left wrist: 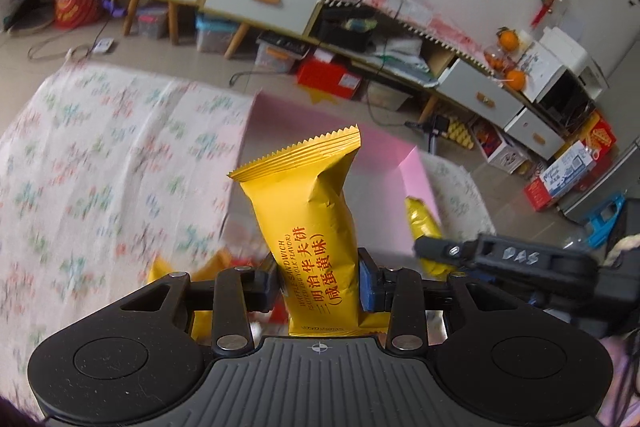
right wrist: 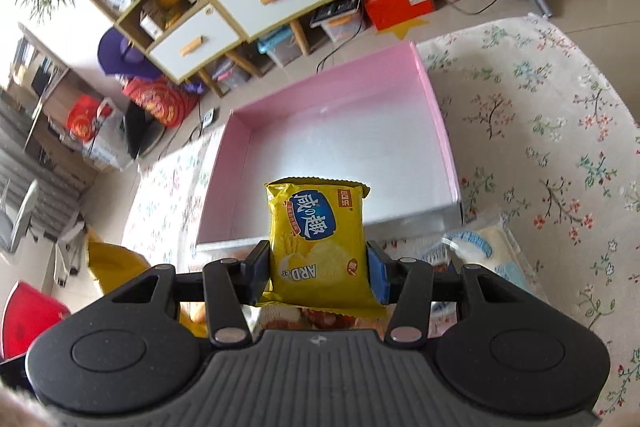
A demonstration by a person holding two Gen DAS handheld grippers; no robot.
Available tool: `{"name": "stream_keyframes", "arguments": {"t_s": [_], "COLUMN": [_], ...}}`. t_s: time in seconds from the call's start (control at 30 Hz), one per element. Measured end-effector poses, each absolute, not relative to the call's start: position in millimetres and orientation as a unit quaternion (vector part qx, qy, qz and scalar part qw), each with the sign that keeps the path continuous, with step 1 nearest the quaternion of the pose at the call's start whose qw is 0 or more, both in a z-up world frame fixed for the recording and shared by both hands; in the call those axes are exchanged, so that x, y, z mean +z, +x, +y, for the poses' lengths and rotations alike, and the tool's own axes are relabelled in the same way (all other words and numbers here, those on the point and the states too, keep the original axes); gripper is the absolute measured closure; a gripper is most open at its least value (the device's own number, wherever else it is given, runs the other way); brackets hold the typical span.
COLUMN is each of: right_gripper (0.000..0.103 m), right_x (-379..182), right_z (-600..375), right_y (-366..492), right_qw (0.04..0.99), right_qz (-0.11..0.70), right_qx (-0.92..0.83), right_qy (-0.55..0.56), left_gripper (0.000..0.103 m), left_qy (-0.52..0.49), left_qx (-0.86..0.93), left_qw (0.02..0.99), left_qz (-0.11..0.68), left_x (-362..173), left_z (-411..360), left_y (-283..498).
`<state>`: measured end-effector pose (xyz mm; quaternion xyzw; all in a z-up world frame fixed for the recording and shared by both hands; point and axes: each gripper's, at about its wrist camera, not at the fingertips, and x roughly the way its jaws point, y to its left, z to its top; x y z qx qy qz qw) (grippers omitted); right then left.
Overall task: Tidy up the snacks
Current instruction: 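Carry both packets into the pink box and open both grippers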
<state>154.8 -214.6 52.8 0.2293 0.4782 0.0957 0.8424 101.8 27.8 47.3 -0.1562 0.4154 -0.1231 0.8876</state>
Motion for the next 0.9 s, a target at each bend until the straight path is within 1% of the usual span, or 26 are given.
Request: {"name": "stream_keyframes", "arguments": {"t_s": [0.17,0.4,0.67,0.9], "right_gripper": [0.057,0.057,0.057,0.057], "right_x": [49.0,24.8,10.0,4.6], "right_z": [-216.8,-220.4,-210.8,-204.3], "right_y": [178.7,216.5,246.0,260.6], "right_qw": [0.856,0.864,0.880,0.891], "right_qz": [0.457,0.447,0.435,0.427], "right_qx": [0.091,0.090,0.084,0.075], "right_qy": [0.222,0.214,0.173,0.138], "left_gripper": [0.068,0.068,0.068,0.068], "left_qy": [-0.111,-0.035,0.036,0.054], "left_qx": [-0.140,-0.146,-0.130,-0.118], "left_qw": [0.891,0.884,0.879,0.879], "left_qz": [0.417,0.443,0.457,0.459], "left_x": [47.2,11.8,-15.5,-21.2], "left_z": [9.3,-15.9,-29.9,-33.2], "left_y": [151.9,219.0,254.3,274.5]}}
